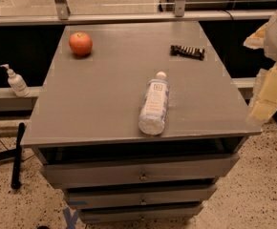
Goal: Move blue plastic bottle near apple
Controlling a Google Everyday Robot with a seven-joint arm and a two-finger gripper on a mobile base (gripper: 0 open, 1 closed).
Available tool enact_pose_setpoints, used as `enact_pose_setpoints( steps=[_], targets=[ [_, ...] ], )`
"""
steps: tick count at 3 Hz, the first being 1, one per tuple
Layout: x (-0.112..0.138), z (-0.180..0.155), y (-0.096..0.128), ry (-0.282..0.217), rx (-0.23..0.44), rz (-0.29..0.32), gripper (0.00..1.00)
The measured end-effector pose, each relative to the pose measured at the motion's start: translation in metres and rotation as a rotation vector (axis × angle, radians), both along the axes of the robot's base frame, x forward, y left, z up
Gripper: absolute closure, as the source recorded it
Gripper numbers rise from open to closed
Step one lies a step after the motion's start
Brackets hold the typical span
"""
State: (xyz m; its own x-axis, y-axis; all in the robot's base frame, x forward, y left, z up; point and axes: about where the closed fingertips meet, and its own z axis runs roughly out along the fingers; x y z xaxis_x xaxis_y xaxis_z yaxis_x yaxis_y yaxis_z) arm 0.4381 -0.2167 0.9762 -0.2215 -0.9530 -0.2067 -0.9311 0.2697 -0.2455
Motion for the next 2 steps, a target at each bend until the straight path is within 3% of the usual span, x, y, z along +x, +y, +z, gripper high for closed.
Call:
enact_pose_setpoints(
  steps=[2],
  targets=[
    [0.0080, -0.0038, 0.0033, -0.008, -0.005, 0.036, 0.00]
  ],
)
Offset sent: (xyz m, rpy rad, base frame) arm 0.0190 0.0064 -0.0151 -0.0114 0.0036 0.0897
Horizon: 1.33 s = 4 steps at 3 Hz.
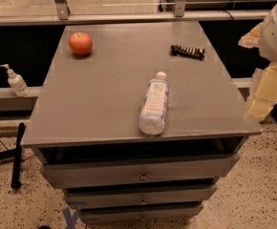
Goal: Move blue plastic bottle near apple
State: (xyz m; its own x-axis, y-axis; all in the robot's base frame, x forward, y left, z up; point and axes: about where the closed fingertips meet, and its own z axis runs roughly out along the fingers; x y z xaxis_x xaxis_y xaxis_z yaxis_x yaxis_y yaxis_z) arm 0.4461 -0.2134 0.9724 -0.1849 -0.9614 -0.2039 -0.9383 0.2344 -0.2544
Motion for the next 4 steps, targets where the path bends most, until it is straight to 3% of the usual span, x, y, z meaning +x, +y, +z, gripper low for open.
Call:
enact_pose_setpoints(
  steps=[1, 2, 3, 4],
  targets=[
    [0.030, -0.024, 0.021, 0.009, -0.006, 0.135, 0.00],
    [0.076, -0.059, 0.052, 0.027, -0.025, 0.342, 0.00],
    [0.109, -0.080, 0.087, 0.013, -0.034, 0.557, 0.00],
    [0.119, -0.080, 0.121, -0.042, -0.009, 0.731, 0.00]
  ],
)
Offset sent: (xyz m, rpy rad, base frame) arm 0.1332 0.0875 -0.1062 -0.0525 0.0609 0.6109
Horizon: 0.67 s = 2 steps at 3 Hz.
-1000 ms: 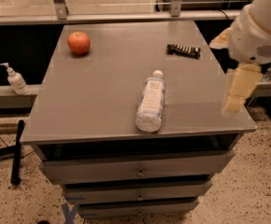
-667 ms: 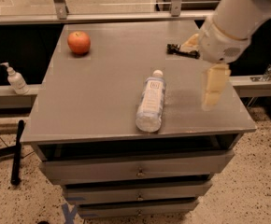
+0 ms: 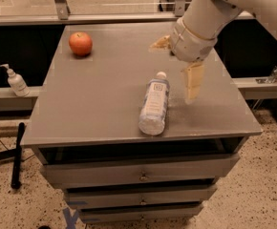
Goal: Move blue plastic bottle near apple
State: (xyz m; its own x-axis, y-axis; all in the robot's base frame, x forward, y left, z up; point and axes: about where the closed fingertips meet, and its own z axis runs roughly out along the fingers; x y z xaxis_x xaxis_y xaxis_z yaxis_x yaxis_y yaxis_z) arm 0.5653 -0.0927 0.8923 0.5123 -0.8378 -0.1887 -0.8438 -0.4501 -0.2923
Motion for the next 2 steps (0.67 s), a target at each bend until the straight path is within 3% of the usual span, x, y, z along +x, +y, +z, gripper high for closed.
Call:
enact_pose_setpoints(
  steps=[1, 2],
  targets=[
    [-0.012, 0.000, 0.029, -0.008, 0.049, 0.130, 0.00],
    [-0.033, -0.012, 0.051, 0.006, 0.058, 0.242, 0.00]
  ],
)
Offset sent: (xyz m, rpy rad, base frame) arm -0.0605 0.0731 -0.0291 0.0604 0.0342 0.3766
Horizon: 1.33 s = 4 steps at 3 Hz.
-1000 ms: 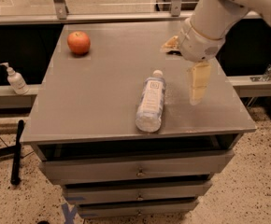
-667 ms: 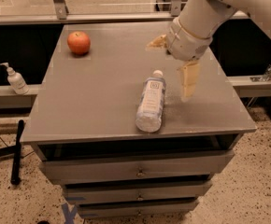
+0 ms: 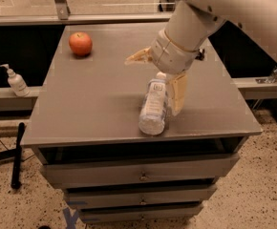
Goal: Move blue plastic bottle near apple
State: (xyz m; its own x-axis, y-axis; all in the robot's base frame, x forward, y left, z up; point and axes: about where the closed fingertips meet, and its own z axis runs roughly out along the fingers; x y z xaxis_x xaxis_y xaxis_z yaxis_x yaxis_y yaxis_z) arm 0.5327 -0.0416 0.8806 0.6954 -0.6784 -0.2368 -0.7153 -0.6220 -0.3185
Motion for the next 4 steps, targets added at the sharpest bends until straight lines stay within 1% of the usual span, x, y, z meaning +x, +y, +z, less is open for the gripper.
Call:
enact_pose_setpoints(
  steps=[1, 2, 3, 4],
  targets=[
    [-0.009, -0.025, 0.004, 0.018, -0.036, 0.046, 0.00],
    [-0.008, -0.040, -0.001, 0.029, -0.064, 0.048, 0.17],
    [-0.003, -0.042, -0.002, 0.029, -0.080, 0.034, 0.41],
    [0.008, -0.034, 0.000, 0.031, -0.082, -0.009, 0.64]
  ],
)
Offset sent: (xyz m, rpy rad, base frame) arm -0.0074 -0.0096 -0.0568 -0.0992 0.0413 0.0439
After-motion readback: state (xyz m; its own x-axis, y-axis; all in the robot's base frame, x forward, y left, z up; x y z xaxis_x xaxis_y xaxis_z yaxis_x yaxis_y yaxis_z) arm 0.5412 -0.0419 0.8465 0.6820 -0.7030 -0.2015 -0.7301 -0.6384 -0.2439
